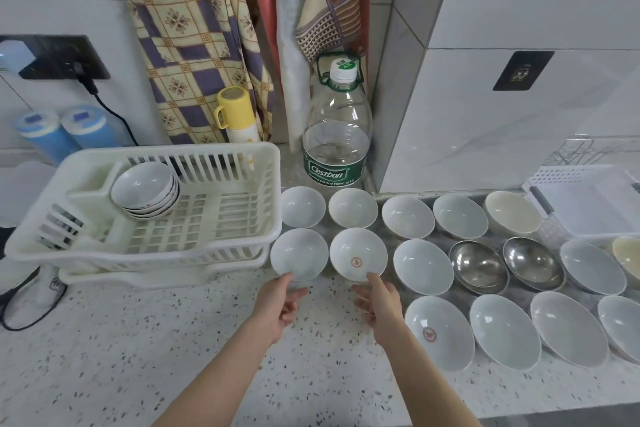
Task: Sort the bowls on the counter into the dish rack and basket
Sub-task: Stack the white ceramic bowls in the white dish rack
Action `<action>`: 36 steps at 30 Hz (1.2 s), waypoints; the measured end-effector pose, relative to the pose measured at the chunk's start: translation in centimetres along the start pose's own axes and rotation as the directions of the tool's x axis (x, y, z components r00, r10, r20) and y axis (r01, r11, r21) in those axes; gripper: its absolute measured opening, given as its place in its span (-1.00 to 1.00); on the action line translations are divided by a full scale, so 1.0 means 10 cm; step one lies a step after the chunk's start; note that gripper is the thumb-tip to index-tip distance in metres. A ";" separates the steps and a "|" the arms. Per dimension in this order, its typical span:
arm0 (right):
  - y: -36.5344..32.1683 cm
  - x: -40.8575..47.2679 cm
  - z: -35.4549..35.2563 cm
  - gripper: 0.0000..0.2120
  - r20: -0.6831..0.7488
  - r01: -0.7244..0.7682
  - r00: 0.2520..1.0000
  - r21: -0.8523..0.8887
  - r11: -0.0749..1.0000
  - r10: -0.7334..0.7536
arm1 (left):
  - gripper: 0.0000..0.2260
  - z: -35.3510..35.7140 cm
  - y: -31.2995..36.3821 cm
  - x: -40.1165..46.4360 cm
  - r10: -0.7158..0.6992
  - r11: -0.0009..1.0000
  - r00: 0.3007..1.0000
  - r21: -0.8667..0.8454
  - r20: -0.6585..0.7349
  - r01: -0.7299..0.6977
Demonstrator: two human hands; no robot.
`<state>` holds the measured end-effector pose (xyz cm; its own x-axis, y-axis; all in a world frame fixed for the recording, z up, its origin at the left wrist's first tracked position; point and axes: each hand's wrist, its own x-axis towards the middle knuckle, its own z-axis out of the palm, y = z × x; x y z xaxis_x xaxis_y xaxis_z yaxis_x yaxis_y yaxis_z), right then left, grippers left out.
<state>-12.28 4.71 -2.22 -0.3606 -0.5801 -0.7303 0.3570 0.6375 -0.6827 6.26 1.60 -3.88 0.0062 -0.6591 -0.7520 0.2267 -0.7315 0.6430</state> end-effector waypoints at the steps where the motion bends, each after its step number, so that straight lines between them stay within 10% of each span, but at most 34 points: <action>1: 0.00 0.01 0.00 -0.72 0.003 0.011 1.000 0.005 1.000 -0.011 | -0.87 0.01 0.00 0.02 -0.003 1.000 1.000 -0.002 -0.002 0.003; 15: 0.08 -0.04 -0.03 -0.86 -0.087 0.113 0.990 0.019 0.993 -0.111 | -0.77 -0.15 -0.11 -0.07 0.072 0.994 0.993 0.086 -0.098 -0.064; 24: 0.01 -0.43 0.07 -0.84 -0.178 0.237 0.962 0.184 0.954 -0.205 | -0.69 -0.60 -0.06 -0.54 0.097 0.969 0.992 0.222 0.078 -0.112; 36: -0.50 -1.04 1.13 -0.83 -0.021 0.524 0.851 0.120 0.843 -0.525 | -0.72 -1.42 0.74 -1.00 0.299 0.953 0.945 0.013 0.130 -0.303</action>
<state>-0.56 1.83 8.50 -0.5127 -0.8175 -0.2624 0.2159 0.1730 -0.9610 21.74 5.23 6.31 -0.0527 -0.8645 -0.4999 0.2011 -0.4995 0.8426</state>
